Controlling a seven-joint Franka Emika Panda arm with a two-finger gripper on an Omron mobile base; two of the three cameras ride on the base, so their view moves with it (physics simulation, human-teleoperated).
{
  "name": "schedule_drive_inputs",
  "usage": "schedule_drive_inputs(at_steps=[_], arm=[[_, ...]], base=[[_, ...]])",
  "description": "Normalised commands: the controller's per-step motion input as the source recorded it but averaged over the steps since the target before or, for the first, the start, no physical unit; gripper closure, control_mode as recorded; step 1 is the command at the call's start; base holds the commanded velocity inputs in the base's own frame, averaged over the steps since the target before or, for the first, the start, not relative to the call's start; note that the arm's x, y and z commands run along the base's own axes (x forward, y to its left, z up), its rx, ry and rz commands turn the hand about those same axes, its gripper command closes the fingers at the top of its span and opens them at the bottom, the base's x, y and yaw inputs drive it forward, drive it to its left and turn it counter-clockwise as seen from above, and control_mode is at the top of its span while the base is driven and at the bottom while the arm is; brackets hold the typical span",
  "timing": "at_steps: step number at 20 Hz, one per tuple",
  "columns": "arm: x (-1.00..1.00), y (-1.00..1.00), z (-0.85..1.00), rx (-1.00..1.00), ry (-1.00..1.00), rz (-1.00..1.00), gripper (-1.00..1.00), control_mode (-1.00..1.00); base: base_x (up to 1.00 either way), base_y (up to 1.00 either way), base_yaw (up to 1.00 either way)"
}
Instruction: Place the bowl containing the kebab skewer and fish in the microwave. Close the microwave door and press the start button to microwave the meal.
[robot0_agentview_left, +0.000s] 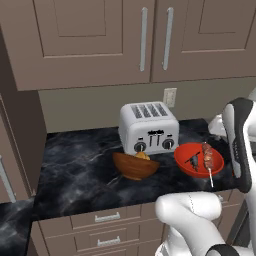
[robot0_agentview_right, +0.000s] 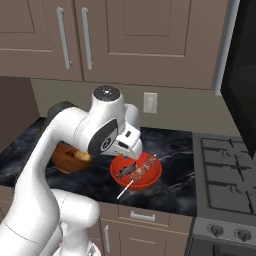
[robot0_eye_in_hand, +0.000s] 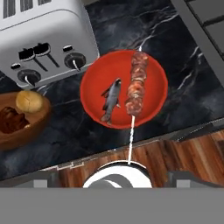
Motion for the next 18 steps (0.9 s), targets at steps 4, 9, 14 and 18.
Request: schedule_drive_inputs(at_steps=[4,9,14,18], arm=[[-0.35,-0.71,-0.51,0.1,0.0,-0.23,-1.0,-1.0],[-0.07,-0.8,-0.54,0.13,0.0,-0.17,-1.0,-1.0],[0.08,-0.73,-0.46,0.17,0.0,-0.1,-1.0,-1.0],[0.34,-0.65,-0.39,0.2,0.0,-0.06,-1.0,-1.0]], base=[[0.0,0.0,0.0],[0.0,0.0,0.0],[0.0,0.0,0.0],[0.0,0.0,0.0]])
